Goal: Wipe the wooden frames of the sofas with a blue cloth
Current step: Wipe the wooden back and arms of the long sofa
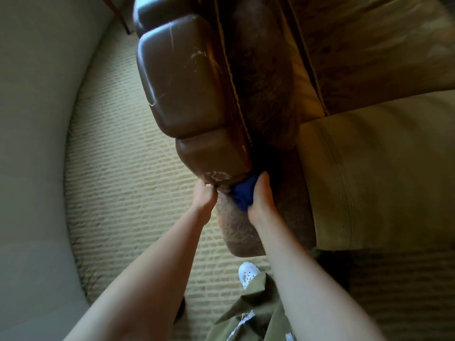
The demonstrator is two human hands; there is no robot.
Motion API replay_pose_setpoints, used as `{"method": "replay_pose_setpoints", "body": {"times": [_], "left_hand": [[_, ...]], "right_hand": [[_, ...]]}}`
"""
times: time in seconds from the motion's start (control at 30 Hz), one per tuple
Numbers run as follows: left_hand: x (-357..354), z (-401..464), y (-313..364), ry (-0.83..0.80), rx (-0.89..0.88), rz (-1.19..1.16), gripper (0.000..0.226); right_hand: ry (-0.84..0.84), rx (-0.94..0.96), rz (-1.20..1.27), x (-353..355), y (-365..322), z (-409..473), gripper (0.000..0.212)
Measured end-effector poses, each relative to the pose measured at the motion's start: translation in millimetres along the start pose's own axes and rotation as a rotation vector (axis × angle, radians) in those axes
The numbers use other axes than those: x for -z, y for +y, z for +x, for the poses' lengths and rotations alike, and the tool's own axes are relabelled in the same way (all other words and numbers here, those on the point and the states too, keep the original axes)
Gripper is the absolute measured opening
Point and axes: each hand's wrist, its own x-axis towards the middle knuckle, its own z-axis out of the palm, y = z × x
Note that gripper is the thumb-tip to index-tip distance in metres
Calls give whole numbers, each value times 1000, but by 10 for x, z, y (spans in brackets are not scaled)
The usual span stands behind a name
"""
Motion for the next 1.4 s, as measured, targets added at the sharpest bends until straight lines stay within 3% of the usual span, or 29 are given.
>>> {"method": "replay_pose_setpoints", "body": {"times": [0.13,0.27,0.4,0.63,0.73,0.83,0.93,1.0,1.1,1.17,1.3,1.4], "left_hand": [[13,-36,2,-7,2,-5,39],[119,-73,49,13,29,24,32],[194,-58,117,55,64,27,33],[70,67,81,-20,43,-56,28],[129,157,-41,7,55,5,34],[358,310,-79,47,89,52,35],[584,444,3,-10,100,18,27],[673,471,6,-136,180,64,25],[757,414,-5,-514,377,124,24],[733,437,-21,-674,429,122,28],[628,579,-44,-568,310,37,17],[602,740,10,-402,112,-28,9]], "right_hand": [[27,70,227,-113,125,-89,45],[70,74,166,-123,-66,96,51],[112,50,174,-58,-144,93,35],[-16,-25,380,-164,259,170,70],[-48,-146,531,-360,449,123,63],[25,-234,622,-479,418,57,42],[119,-128,811,-425,319,19,40],[119,-33,861,-461,385,-21,39],[139,54,765,-680,610,-14,29],[230,103,676,-816,734,26,28],[428,187,417,-852,885,199,39],[514,219,284,-831,996,289,29]]}}
